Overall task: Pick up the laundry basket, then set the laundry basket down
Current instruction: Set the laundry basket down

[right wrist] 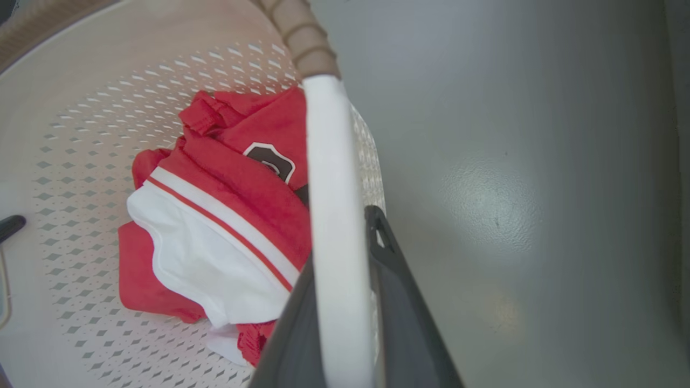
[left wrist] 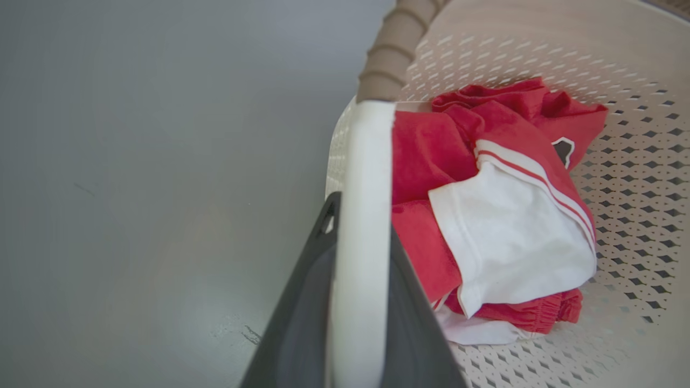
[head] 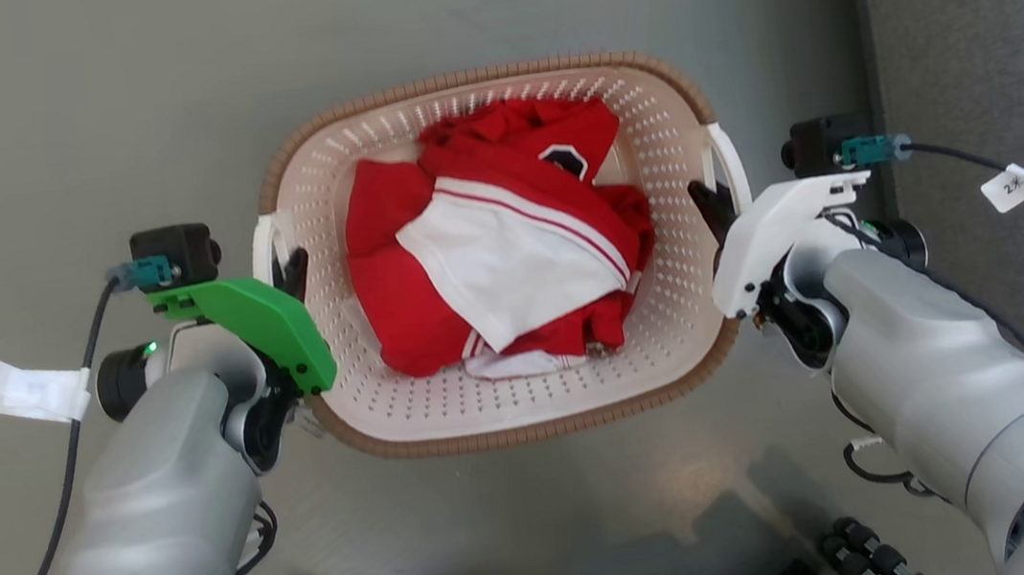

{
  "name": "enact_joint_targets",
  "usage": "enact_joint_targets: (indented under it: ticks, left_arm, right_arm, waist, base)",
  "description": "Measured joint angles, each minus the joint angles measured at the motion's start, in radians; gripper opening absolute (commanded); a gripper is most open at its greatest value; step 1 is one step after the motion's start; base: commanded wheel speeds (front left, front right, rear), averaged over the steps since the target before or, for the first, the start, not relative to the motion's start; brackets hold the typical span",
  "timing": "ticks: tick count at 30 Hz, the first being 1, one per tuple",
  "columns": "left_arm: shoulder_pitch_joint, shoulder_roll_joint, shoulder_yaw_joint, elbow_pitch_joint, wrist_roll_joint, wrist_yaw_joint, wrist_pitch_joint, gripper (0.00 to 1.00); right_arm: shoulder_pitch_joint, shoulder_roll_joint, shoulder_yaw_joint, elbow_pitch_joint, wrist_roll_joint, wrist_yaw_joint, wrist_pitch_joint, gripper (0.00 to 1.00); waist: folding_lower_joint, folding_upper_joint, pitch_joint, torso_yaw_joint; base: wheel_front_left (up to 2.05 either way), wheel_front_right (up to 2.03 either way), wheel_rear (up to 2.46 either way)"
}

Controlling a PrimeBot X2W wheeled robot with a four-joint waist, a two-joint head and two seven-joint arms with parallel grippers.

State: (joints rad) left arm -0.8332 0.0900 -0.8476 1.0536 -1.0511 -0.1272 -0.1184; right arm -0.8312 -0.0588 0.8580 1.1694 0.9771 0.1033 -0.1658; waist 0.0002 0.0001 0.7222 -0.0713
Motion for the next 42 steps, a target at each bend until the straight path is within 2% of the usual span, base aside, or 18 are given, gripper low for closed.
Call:
enact_joint_targets:
  ticks: [18, 34, 35, 36, 37, 38, 39, 40, 41, 42]
  left_arm:
    - [-0.061, -0.005, 0.0, 0.001, -0.002, 0.0, -0.051, 0.0]
    - [-0.08, -0.007, -0.02, 0.007, -0.012, 0.0, -0.074, 0.0]
    - [-0.081, -0.007, -0.021, 0.008, -0.013, 0.0, -0.077, 0.0]
    - [-0.082, -0.007, -0.023, 0.009, -0.015, 0.0, -0.078, 0.0]
    - [-0.083, -0.008, -0.023, 0.011, -0.016, 0.0, -0.078, 0.05]
    - [-0.084, -0.008, -0.023, 0.013, -0.018, 0.0, -0.078, 0.31]
    - [-0.084, -0.008, -0.023, 0.016, -0.019, 0.0, -0.081, 0.76]
    - [-0.086, -0.008, -0.022, 0.017, -0.021, 0.0, -0.085, 0.76]
    - [-0.088, -0.009, -0.021, 0.02, -0.027, 0.0, -0.086, 1.0]
    - [-0.09, -0.009, -0.021, 0.022, -0.035, -0.001, -0.086, 1.0]
  right_arm:
    - [-0.065, 0.0, -0.005, 0.027, 0.0, -0.001, -0.044, 0.0]
    - [-0.082, 0.001, -0.004, 0.034, 0.0, -0.009, -0.06, 0.0]
    - [-0.082, 0.001, -0.004, 0.034, 0.0, -0.009, -0.06, 0.05]
    - [-0.082, 0.001, -0.003, 0.035, 0.0, -0.009, -0.062, 0.15]
    - [-0.082, 0.001, -0.002, 0.036, 0.0, -0.009, -0.062, 0.25]
    - [-0.083, 0.001, -0.002, 0.037, 0.0, -0.009, -0.063, 0.4]
    - [-0.083, 0.001, -0.002, 0.037, 0.002, -0.009, -0.063, 0.9]
    - [-0.084, 0.0, -0.002, 0.038, 0.002, -0.009, -0.063, 0.9]
    - [-0.084, -0.001, -0.002, 0.04, 0.003, -0.01, -0.063, 1.0]
    - [-0.084, -0.001, -0.002, 0.042, 0.005, -0.01, -0.063, 1.0]
  waist:
    - [0.0, 0.0, 0.144, 0.021]
    - [-0.0001, 0.0, 0.187, 0.027]
    - [-0.0001, 0.0, 0.188, 0.027]
    - [-0.0001, 0.0, 0.189, 0.027]
    - [-0.0001, 0.0, 0.189, 0.027]
    - [-0.0001, 0.0, 0.19, 0.027]
    - [-0.0001, 0.0, 0.19, 0.028]
    - [-0.0001, 0.0, 0.191, 0.028]
    - [-0.0001, 0.0, 0.191, 0.028]
    - [-0.0001, 0.0, 0.191, 0.028]
  base:
    - [0.0, 0.0, 0.0]
    - [0.0, 0.0, 0.0]
    - [0.0, 0.0, 0.0]
    - [0.0, 0.0, 0.0]
    - [0.0, 0.0, 0.0]
    - [0.0, 0.0, 0.0]
    - [0.0, 0.0, 0.0]
    - [0.0, 0.0, 0.0]
    - [0.0, 0.0, 0.0]
    - [0.0, 0.0, 0.0]
